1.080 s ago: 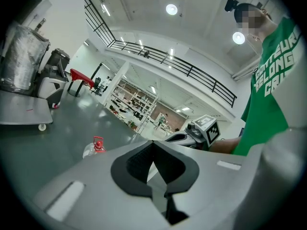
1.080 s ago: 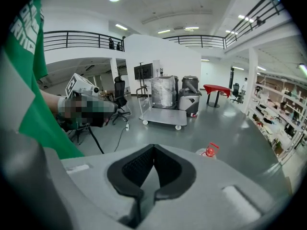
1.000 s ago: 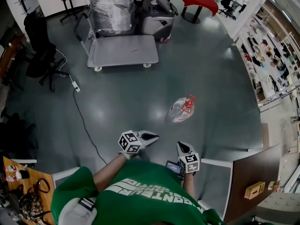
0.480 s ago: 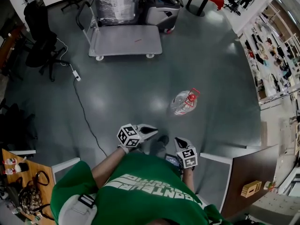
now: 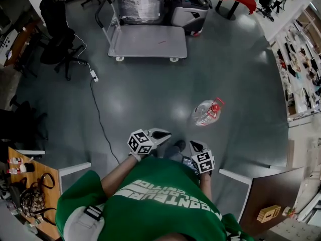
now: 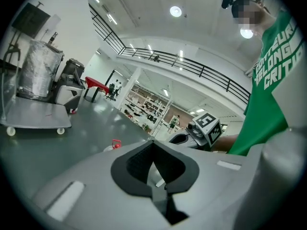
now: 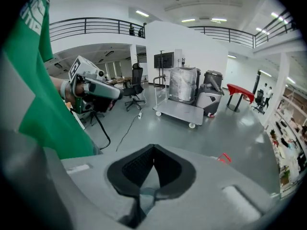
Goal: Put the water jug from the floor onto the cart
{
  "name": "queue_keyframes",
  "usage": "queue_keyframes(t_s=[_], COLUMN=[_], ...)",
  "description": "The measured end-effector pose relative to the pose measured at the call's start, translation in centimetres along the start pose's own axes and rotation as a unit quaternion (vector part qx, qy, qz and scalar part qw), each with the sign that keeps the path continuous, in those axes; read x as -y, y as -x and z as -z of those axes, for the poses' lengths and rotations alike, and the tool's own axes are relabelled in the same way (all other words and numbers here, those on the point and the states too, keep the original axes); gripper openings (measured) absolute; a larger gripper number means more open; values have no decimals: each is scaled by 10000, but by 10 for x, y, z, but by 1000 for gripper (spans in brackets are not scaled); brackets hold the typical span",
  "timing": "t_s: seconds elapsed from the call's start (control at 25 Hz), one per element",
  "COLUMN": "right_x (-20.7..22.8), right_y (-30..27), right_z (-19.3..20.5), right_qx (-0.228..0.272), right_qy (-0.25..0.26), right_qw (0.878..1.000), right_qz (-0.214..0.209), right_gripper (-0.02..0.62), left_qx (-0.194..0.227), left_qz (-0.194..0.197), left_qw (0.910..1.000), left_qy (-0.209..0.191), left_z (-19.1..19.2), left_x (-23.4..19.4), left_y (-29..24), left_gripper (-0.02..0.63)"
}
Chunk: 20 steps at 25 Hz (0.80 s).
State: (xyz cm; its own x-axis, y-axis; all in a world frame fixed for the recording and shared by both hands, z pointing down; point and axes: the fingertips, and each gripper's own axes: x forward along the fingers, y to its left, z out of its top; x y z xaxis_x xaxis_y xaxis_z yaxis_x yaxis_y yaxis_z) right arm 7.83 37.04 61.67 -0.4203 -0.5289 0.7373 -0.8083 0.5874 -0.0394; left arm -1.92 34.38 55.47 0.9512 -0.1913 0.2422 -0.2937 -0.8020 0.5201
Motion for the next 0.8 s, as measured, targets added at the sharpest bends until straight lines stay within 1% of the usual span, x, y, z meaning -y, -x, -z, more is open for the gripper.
queue_keyframes(t_s=[0.12,0.32,0.52,0.8], right_x=[11,38,62,92], right_y=[-4,0,0,-6], right_z=[-9,-4,2,3], right_qx=[17,-54,-86,-42], right_qy=[104,8,-108,-243], right_qw=[9999,10000,9999,9997], right_qz=[-33,33,83,84], right_gripper=[-8,-7,-6,-7], left_qx=[-151,-191,-246,-353], left_qz=[-68,126,198,168], left_qw=[9998,9993,9992,9989], left_qy=[-126,-284,-251,-261], left_z=[-6,-26,-34,-43], left_x=[-5,-1,-6,-15], left_y=[-12,-43,-65,-88], left_gripper=[9,9,9,9])
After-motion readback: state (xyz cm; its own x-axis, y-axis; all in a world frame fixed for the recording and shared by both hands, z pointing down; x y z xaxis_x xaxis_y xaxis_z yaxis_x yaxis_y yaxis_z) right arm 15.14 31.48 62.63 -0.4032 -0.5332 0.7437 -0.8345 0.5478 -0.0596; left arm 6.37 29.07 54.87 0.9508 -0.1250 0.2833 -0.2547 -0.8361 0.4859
